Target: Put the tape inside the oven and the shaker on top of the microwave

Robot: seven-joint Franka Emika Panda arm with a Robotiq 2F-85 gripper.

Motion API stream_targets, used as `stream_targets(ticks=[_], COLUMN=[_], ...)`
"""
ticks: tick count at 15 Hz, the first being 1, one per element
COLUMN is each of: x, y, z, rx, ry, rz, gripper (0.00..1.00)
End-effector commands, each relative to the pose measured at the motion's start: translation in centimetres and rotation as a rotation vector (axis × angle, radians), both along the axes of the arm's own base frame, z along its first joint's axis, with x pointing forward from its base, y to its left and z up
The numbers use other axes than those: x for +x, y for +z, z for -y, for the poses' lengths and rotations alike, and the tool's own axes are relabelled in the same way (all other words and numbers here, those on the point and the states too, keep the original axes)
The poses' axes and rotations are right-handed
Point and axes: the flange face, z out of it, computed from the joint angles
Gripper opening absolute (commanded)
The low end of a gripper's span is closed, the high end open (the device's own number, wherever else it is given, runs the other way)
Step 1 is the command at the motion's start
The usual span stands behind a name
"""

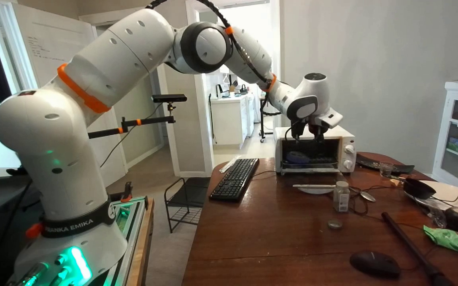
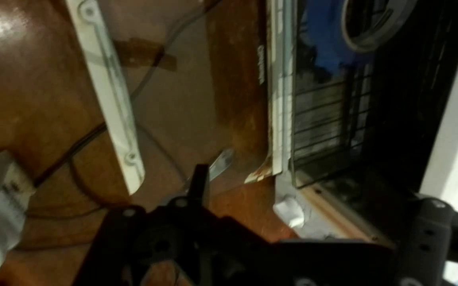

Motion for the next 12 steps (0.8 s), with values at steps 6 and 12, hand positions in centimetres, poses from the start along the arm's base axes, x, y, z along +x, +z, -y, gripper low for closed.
stream_targets(ticks=[6, 12], x=[1.0, -0.4], y=[1.2, -2.5], z=[4.0, 7.2], rx=[-0.469, -0.470], ry=[-0.118, -0.028], rz=[-0.084, -0.388], gripper=[1.00, 1.00])
